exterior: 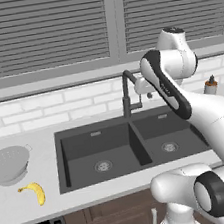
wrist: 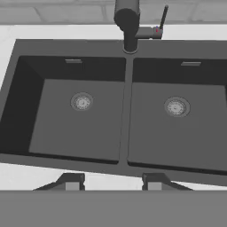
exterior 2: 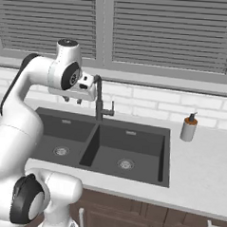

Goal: Put the colander in the sink, put the banana in the colander, and turn on the sink faucet and pour water over the colander.

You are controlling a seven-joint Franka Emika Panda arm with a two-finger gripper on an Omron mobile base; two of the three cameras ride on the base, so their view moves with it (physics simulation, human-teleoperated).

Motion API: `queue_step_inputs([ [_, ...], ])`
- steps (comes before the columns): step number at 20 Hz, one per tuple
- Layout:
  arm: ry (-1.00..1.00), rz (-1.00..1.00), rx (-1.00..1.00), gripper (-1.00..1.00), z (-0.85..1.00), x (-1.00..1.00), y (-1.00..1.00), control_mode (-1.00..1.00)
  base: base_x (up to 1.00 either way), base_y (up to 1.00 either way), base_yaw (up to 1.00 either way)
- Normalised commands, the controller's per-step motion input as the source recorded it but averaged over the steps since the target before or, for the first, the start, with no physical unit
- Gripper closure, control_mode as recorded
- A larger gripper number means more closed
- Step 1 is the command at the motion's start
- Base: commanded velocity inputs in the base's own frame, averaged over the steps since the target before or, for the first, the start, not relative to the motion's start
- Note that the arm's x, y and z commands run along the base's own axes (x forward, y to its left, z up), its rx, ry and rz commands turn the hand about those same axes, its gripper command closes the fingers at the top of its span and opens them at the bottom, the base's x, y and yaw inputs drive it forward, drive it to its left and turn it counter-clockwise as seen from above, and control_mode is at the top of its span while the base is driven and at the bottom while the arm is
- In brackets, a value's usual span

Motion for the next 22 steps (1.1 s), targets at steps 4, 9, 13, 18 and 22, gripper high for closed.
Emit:
queue_step_inputs([
  [4,0.00,0.00,0.00,-1.00,0.00,-0.03,0.01,-1.00,0.00,0.00,0.00],
  [9,0.01,0.04,0.00,-1.00,-0.04,-0.03,0.35,-1.00,0.00,0.00,0.00],
  [13,0.05,0.05,0.00,-1.00,-0.15,0.00,0.87,-1.00,0.00,0.00,0.00],
  [18,0.06,0.06,0.04,-1.00,-0.13,0.02,0.54,-1.00,0.00,0.00,0.00],
  [22,0.15,0.04,0.00,-1.00,-0.12,0.05,0.69,-1.00,0.00,0.00,0.00],
])
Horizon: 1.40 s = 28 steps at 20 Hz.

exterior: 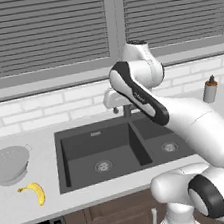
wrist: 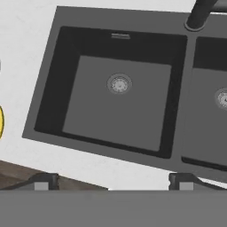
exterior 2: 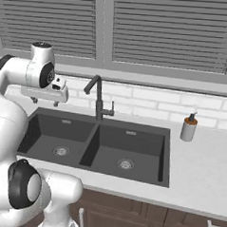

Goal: Put the colander in the sink, put the banana in the colander, and turn on the sink faucet and pour water over the colander.

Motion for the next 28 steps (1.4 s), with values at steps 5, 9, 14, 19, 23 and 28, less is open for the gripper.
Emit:
queue_step_inputs([
  [5,0.22,0.03,-0.02,-1.00,-0.25,0.00,0.97,-1.00,0.00,0.00,0.00],
  [9,0.22,0.05,0.00,-1.00,-0.27,0.00,0.80,-1.00,0.00,0.00,0.00],
  [14,0.04,0.05,0.00,-1.00,-0.27,0.00,0.52,-1.00,0.00,0.00,0.00],
  [19,0.00,0.05,-0.01,-1.00,-0.19,0.00,0.53,-1.00,0.00,0.00,0.00],
  [23,0.03,0.05,0.00,-1.00,-0.16,0.00,0.43,-1.00,0.00,0.00,0.00],
  [28,0.05,0.05,0.00,-1.00,-0.12,0.02,0.41,-1.00,0.00,0.00,0.00],
])
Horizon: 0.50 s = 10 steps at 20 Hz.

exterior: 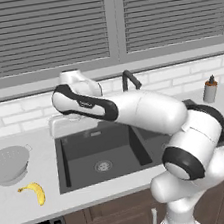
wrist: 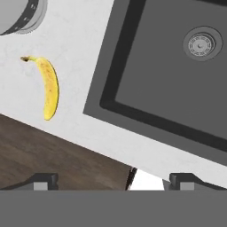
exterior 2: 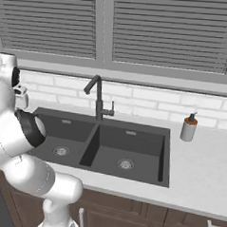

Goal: Put the colander in the sink, put the banana in the colander, and turn on the sink faucet and pour water over the colander.

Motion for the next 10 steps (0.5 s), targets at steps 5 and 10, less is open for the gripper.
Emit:
queue_step_inputs([
  [5,0.06,0.05,0.00,-1.00,-0.08,0.06,0.41,-1.00,0.00,0.00,0.00],
  [10,0.01,0.02,0.00,-1.00,-0.06,0.09,0.46,-1.00,0.00,0.00,0.00],
])
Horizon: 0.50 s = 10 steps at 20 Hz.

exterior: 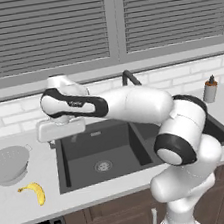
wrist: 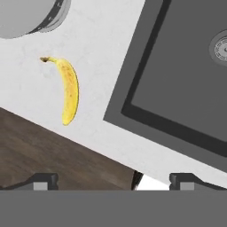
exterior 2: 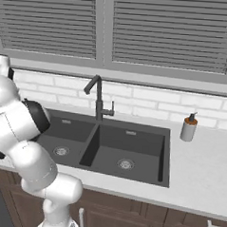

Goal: Put the colander in the sink, put the banana in the colander, and turn on the sink faucet and pour water over the colander.

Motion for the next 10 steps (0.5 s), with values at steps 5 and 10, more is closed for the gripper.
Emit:
queue_step_inputs([
  [5,0.00,0.00,0.00,-1.00,-0.09,0.00,0.36,-1.00,0.00,0.00,0.00],
  [10,0.00,-0.13,0.00,-1.00,-0.11,0.00,0.42,-1.00,0.00,0.00,0.00],
])
